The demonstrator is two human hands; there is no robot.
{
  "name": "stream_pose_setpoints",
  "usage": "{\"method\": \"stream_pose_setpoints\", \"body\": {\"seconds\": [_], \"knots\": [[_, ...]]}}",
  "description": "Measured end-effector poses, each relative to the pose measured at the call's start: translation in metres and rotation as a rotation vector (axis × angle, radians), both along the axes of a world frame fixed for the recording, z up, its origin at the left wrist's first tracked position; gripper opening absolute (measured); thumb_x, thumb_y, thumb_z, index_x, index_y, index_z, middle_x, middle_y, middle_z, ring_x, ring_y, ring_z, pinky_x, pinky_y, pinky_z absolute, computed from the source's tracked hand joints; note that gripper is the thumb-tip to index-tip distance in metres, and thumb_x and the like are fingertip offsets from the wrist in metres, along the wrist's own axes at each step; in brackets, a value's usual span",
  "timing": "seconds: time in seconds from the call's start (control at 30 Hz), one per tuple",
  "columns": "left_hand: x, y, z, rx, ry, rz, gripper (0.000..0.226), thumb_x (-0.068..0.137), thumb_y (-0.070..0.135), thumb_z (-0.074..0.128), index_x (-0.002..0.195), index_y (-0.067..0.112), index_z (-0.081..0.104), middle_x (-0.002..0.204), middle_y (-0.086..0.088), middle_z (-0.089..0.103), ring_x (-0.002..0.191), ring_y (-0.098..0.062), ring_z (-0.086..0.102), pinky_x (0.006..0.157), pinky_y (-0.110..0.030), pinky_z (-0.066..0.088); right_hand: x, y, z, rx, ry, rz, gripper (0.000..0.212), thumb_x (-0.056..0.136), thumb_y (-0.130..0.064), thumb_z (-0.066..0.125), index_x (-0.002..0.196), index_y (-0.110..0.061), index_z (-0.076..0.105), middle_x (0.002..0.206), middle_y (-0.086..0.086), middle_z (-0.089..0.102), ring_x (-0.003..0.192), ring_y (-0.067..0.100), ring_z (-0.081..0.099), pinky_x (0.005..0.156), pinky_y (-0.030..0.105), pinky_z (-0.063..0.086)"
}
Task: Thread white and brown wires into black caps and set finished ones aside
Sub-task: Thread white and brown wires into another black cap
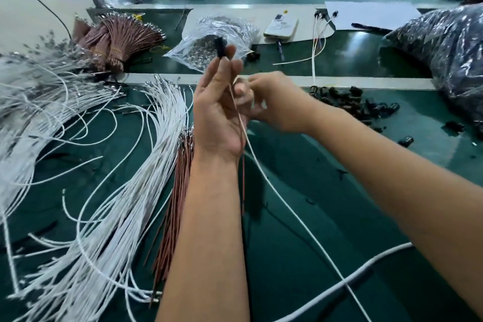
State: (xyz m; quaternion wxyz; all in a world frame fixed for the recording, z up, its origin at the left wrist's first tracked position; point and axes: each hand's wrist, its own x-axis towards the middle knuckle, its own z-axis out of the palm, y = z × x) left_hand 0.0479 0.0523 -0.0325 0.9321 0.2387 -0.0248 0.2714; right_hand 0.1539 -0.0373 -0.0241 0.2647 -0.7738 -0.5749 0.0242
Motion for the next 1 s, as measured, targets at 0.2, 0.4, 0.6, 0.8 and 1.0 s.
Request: {"method": "stream_pose_setpoints", "body": {"seconds": [0.2, 0.4, 0.6, 0.8, 1.0], "knots": [[0.000, 0.002, 0.000, 0.016, 0.129, 0.051, 0.016, 0.099, 0.005, 0.046, 0.104, 0.000, 0.061, 0.077, -0.005, 0.066, 0.036, 0.000, 0.033, 0.030, -0.011, 0.020, -0.012, 0.021, -0.025, 0.157, 0.012, 0.062, 0.025, 0.071, 0.015, 0.061, 0.082, -0.005, 0.071, 0.090, -0.012, 0.056, 0.089, -0.004, 0.049, 0.076, -0.004, 0.033], [-0.004, 0.003, 0.000, 0.140, 0.101, 0.010, 0.025, 0.093, 0.011, 0.051, 0.113, 0.003, 0.063, 0.081, -0.002, 0.066, 0.047, -0.003, 0.031, 0.038, -0.014, 0.018, -0.021, 0.004, -0.017, 0.110, -0.051, 0.073, 0.017, 0.085, 0.001, 0.063, 0.091, -0.008, 0.076, 0.105, -0.019, 0.052, 0.093, 0.009, 0.058, 0.088, 0.000, 0.035], [0.004, -0.007, -0.004, 0.308, 0.248, -0.102, 0.027, 0.096, 0.017, 0.050, 0.116, 0.005, 0.063, 0.085, -0.002, 0.065, 0.057, -0.006, 0.032, 0.046, -0.018, 0.014, -0.008, -0.067, -0.009, 0.252, 0.032, -0.271, 0.010, 0.104, -0.010, 0.057, 0.097, -0.006, 0.063, 0.085, 0.002, 0.064, 0.074, 0.022, 0.059, 0.072, 0.035, 0.048], [0.028, -0.062, -0.017, 0.706, 0.502, -0.219, 0.009, 0.099, 0.016, 0.060, 0.096, 0.012, 0.068, 0.076, 0.002, 0.069, 0.050, -0.006, 0.030, 0.040, -0.013, 0.023, 0.000, -0.133, -0.023, 0.613, 0.490, -0.558, 0.010, 0.101, -0.016, 0.066, 0.093, -0.013, 0.070, 0.072, 0.002, 0.065, 0.057, 0.012, 0.054, 0.054, 0.025, 0.047], [0.027, -0.062, -0.022, 0.719, 0.393, -0.270, 0.008, 0.098, 0.015, 0.060, 0.099, 0.019, 0.067, 0.087, 0.001, 0.069, 0.056, -0.005, 0.036, 0.052, -0.018, 0.024, -0.009, -0.148, -0.025, 0.778, 0.566, -0.435, 0.017, 0.099, -0.001, 0.065, 0.108, -0.010, 0.077, 0.083, 0.008, 0.073, 0.066, 0.017, 0.062, 0.063, 0.025, 0.055]]}}
